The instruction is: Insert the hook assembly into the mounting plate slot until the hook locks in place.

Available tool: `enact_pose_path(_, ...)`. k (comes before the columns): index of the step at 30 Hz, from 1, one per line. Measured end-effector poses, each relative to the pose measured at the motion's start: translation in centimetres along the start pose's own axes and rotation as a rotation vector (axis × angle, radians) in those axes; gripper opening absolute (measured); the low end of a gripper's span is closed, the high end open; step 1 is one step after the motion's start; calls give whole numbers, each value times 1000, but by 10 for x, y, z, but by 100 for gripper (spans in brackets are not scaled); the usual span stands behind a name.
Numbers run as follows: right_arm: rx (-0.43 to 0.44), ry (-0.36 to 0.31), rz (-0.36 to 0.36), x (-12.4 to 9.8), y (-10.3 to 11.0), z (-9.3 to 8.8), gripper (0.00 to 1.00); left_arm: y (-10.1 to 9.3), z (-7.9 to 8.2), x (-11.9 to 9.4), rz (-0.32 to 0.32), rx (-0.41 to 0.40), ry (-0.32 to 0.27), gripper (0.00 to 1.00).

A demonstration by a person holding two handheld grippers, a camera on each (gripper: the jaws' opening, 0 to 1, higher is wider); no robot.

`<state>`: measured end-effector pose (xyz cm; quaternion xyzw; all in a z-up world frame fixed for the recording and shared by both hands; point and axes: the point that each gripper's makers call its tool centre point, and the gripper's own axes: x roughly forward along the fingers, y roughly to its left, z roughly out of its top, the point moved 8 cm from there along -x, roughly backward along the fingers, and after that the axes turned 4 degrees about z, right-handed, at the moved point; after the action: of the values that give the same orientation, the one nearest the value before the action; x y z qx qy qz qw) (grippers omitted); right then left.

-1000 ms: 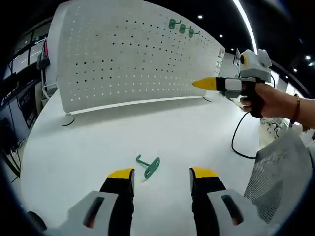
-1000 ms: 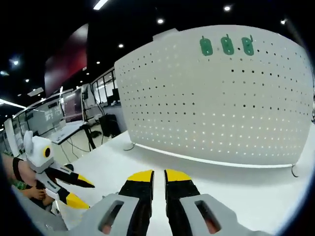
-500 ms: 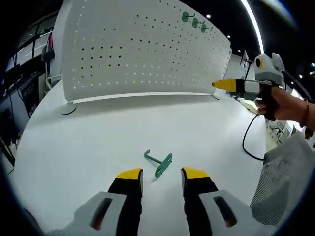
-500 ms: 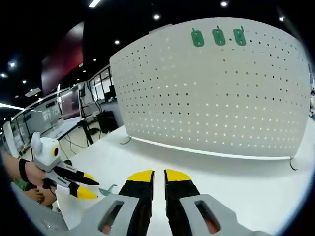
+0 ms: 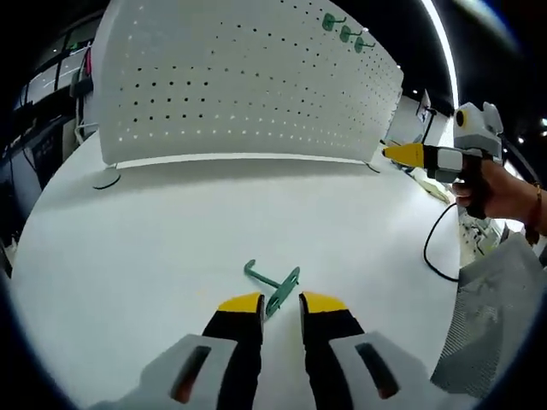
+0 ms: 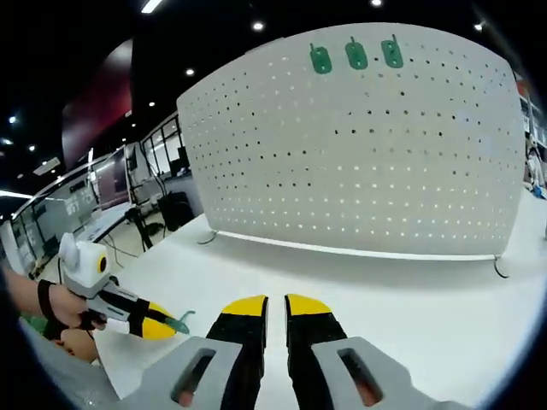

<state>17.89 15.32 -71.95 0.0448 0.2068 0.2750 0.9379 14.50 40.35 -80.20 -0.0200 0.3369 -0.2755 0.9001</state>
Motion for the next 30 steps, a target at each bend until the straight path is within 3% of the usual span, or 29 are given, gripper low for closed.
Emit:
enact_pose_path(5, 5, 0, -21, -5, -4, -1, 6, 2, 0, 3, -3, 2, 0, 7)
enact_pose_path(13, 8, -3, -34, -7, -4, -3, 6, 1, -1, 3, -18, -14, -12, 4)
enact_pose_path(25, 5, -9, -18, -7, 2, -2, 6, -12, 6, -13, -76, -128, -32, 4)
enact_pose_path(30, -3, -13, 3, -4, 8, -1, 6, -22, 13, -24, -105, -198, -75, 4)
